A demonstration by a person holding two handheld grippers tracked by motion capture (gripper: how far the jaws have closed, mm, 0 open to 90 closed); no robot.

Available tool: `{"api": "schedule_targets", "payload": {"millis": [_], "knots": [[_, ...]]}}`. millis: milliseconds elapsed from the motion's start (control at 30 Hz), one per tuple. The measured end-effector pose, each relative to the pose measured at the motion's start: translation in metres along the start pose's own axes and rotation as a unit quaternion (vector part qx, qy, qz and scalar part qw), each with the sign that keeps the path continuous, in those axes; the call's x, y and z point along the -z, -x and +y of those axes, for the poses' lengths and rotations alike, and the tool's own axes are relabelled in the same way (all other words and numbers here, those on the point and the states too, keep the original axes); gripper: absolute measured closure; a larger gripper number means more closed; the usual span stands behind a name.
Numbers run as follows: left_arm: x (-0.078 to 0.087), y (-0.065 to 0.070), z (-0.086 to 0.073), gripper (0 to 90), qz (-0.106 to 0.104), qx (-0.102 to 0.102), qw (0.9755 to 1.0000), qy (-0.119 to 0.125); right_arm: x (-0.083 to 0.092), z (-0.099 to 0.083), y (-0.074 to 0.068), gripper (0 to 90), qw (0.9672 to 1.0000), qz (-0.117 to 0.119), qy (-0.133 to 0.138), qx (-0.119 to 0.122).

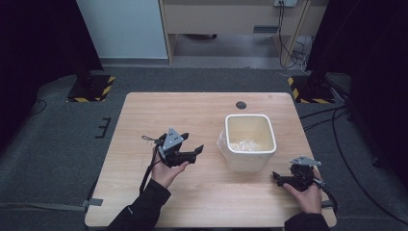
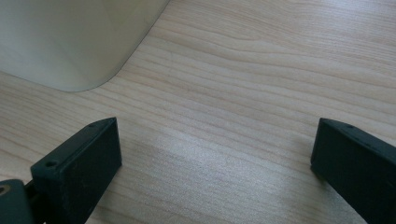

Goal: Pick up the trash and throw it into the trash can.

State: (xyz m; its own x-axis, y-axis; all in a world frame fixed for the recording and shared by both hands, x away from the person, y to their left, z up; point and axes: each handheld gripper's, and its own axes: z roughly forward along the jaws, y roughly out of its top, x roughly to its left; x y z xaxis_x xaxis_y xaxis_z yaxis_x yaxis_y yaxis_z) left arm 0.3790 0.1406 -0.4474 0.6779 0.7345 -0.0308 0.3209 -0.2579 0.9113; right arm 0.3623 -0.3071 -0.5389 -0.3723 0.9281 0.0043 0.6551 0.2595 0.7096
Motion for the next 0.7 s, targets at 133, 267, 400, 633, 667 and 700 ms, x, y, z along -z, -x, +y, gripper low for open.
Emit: {"api": "schedule_targets", "payload": {"millis": [133, 267, 400, 633, 667, 700], "knots": [[0.006, -0.005, -0.02, 24.3, 0.004, 0.0, 0.9996, -0.027, 0.0, 0.0, 0.0, 1.9, 1.0, 0.0, 0.0, 0.0], [0.012, -0.008, -0.041, 24.0, 0.0, 0.012, 0.9988, -0.047, 0.0, 0.0, 0.0, 1.9, 1.0, 0.0, -0.001, 0.0], [0.017, -0.013, -0.06, 23.0, 0.003, 0.022, 0.9979, -0.061, 0.0, 0.0, 0.0, 1.9, 1.0, 0.0, 0.0, -0.001], [0.023, -0.019, -0.079, 20.8, 0.012, 0.026, 0.995, -0.096, 0.0, 0.0, 0.0, 1.9, 1.0, 0.001, 0.0, 0.0], [0.025, -0.021, -0.086, 20.5, 0.017, 0.025, 0.9933, -0.112, 0.0, 0.0, 0.0, 1.8, 1.0, 0.002, -0.001, 0.0], [0.027, -0.022, -0.09, 20.0, 0.021, 0.025, 0.9923, -0.12, 0.0, 0.0, 0.0, 1.8, 1.0, 0.001, 0.0, 0.001]]}}
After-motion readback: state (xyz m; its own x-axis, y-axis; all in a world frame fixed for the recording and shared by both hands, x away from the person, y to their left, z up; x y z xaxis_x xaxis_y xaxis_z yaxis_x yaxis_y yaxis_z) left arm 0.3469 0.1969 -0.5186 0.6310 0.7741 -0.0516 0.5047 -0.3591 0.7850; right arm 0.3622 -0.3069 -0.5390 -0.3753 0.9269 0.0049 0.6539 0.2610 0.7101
